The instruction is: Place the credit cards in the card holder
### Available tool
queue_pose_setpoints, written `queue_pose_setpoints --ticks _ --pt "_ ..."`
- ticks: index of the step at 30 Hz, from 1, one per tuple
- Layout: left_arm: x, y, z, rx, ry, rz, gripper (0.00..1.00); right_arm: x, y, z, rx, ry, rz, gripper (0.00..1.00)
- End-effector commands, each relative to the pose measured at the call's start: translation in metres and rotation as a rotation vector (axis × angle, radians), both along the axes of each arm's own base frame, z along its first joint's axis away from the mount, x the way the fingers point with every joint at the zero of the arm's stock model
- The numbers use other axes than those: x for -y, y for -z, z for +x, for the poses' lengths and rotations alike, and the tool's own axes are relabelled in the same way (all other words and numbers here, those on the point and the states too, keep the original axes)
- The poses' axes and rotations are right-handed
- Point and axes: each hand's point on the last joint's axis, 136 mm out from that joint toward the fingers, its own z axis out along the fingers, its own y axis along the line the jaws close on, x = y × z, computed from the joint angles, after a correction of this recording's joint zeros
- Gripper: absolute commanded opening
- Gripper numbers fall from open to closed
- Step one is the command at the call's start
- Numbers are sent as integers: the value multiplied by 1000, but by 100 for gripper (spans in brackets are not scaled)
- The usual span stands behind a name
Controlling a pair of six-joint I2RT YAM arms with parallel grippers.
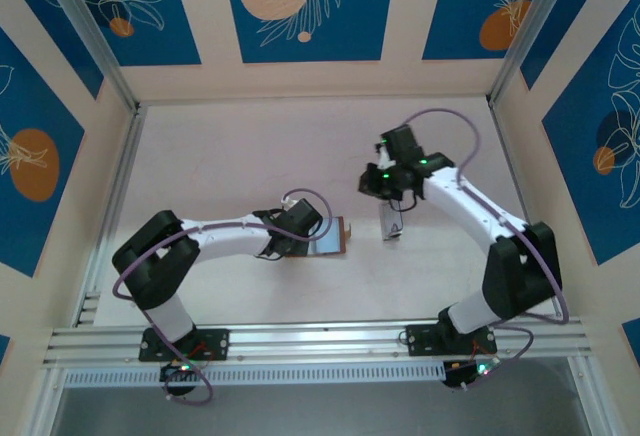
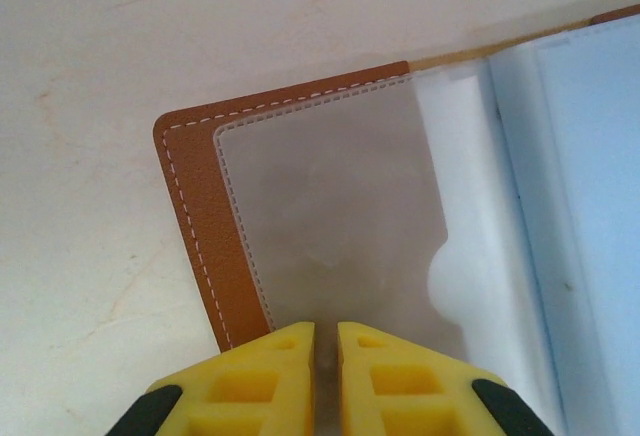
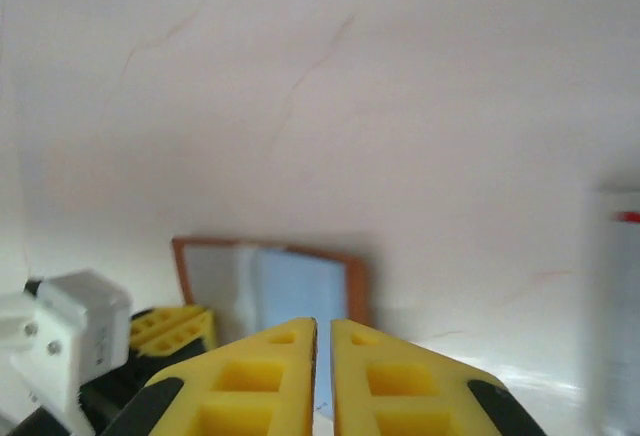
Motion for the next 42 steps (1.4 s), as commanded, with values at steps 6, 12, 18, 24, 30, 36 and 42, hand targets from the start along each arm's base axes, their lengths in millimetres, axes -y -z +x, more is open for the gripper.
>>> queue_pose_setpoints --ticks 6,12,18,24,30,36,42 --pt "-12 26 -18 -93 0 40 12 69 29 -18 -58 104 -198 23" --pt "-10 27 -17 -93 0 36 12 79 48 -15 -107 121 -344 24" --pt "-11 28 -18 -96 -1 40 12 78 57 -10 -117 113 -412 24" --pt "-11 29 -18 -95 -4 35 12 80 57 -9 -111 112 -448 24" --pt "-11 29 -19 -97 -8 29 12 78 64 -11 -125 105 -444 24" --pt "-12 30 -20 -98 -9 28 12 72 70 -12 -135 88 -431 24" --pt "-12 31 -21 -101 -14 22 11 66 74 -13 -140 67 -441 23"
